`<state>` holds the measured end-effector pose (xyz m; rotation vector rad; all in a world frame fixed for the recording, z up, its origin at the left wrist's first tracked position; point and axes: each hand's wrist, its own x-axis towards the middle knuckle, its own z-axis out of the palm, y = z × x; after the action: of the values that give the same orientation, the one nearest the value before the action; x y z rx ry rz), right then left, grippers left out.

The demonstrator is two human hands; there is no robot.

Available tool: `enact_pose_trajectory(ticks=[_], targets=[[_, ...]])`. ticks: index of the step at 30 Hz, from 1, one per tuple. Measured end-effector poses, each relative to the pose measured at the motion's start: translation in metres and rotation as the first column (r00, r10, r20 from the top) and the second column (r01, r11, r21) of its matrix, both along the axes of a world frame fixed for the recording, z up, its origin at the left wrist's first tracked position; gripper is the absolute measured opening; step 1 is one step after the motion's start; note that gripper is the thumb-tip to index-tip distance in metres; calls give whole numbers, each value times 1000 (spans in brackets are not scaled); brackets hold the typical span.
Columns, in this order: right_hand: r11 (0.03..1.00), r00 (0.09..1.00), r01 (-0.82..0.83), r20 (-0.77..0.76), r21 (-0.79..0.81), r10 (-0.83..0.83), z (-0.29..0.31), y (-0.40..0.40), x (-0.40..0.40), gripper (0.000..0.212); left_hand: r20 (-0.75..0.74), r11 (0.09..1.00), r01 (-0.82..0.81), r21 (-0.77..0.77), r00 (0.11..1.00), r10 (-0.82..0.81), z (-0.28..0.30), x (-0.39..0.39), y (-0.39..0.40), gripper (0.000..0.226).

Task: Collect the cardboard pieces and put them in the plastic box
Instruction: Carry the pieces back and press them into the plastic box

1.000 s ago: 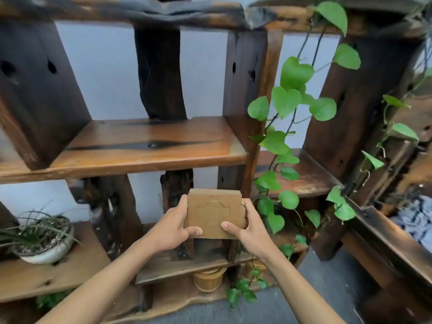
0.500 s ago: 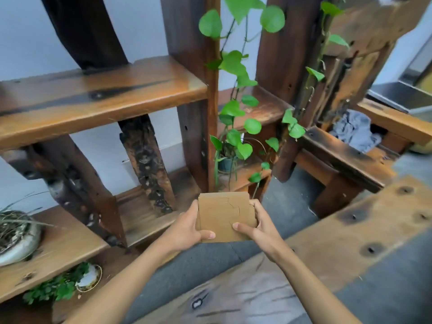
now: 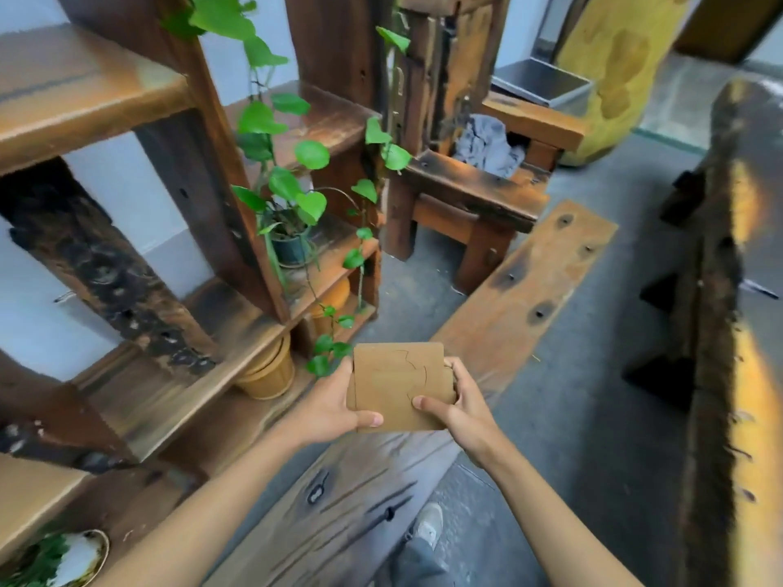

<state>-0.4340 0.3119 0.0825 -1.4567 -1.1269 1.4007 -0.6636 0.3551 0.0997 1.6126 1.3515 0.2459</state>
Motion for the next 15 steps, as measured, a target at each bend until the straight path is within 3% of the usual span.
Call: enact_pose_trajectory(ticks=[4, 7, 10, 15], targets=[[990, 991, 134, 0, -50, -135, -8, -36, 34, 41, 73, 984, 149, -101, 987, -142, -7, 39, 3, 75], [968, 972, 237, 17, -81, -236, -10, -65, 64, 42, 166, 965, 191, -177, 973, -162, -7, 81, 3, 55], [945, 950, 313, 45, -93, -310, -7, -95, 92, 39, 210, 966, 221, -136, 959, -190, -2, 127, 0, 41], [903, 904, 421, 112, -81, -411, -12, -149, 137, 40, 229, 897, 439, -53, 880, -417, 6, 209, -17, 40]])
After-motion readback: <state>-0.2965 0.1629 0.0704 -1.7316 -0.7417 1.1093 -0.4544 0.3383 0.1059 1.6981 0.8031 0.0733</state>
